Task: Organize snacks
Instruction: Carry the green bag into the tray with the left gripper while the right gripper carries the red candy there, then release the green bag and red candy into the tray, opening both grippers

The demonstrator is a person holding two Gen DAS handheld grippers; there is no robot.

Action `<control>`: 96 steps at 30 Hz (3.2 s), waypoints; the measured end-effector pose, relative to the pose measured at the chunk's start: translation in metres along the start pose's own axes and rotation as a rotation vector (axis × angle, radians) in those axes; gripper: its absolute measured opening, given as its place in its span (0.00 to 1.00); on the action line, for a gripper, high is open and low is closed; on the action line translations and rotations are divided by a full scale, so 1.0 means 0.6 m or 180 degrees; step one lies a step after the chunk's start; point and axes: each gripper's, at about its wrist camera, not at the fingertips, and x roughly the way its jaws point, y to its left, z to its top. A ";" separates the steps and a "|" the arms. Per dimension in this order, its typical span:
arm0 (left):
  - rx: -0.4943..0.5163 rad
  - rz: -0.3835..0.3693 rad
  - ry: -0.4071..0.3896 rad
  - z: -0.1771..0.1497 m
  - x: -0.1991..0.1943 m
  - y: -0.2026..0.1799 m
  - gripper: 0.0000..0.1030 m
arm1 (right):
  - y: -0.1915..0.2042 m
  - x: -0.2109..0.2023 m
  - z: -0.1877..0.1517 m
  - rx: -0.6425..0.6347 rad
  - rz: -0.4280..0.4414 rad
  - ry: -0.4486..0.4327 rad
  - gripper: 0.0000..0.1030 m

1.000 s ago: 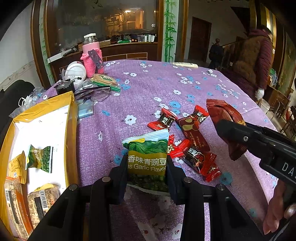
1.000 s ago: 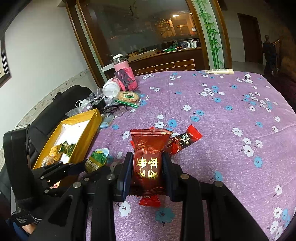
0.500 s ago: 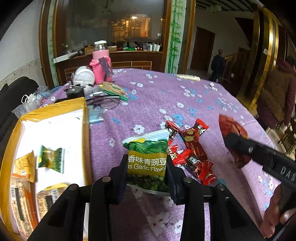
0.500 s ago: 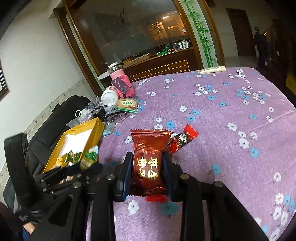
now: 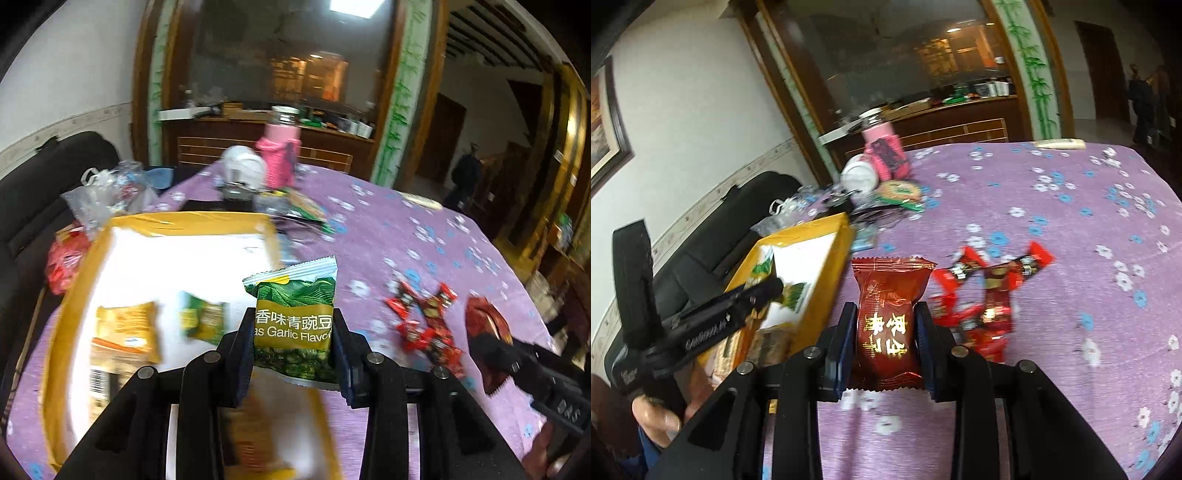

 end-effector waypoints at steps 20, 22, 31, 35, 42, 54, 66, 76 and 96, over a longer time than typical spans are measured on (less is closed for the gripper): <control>-0.0420 0.0543 0.0233 -0.022 0.039 0.160 0.38 | 0.196 0.072 -0.053 -0.0814 0.0432 0.0366 0.29; -0.0426 0.0511 0.0220 -0.024 0.037 0.162 0.38 | 0.202 0.075 -0.058 -0.0847 0.0451 0.0384 0.29; -0.0469 0.0517 0.0211 -0.026 0.039 0.166 0.38 | 0.220 0.102 -0.067 -0.0915 0.0535 0.0513 0.29; -0.0463 0.0537 0.0229 -0.026 0.041 0.165 0.38 | 0.224 0.120 -0.074 -0.0931 0.0529 0.0578 0.29; -0.0422 0.0565 0.0242 -0.025 0.043 0.164 0.38 | 0.218 0.143 -0.079 -0.0886 0.0407 0.0573 0.29; -0.0435 0.0577 0.0263 -0.026 0.045 0.167 0.39 | 0.210 0.150 -0.081 -0.0802 0.0422 0.0655 0.40; -0.0438 0.0602 0.0299 -0.027 0.047 0.167 0.39 | 0.189 0.099 -0.066 -0.0655 0.0434 0.0554 0.63; -0.0416 0.0639 0.0298 -0.027 0.047 0.164 0.39 | 0.067 0.058 -0.024 0.0110 -0.0013 0.0500 0.82; -0.0280 0.0781 0.0283 -0.026 0.044 0.150 0.42 | -0.171 -0.042 -0.011 0.1268 -0.0637 -0.0003 0.81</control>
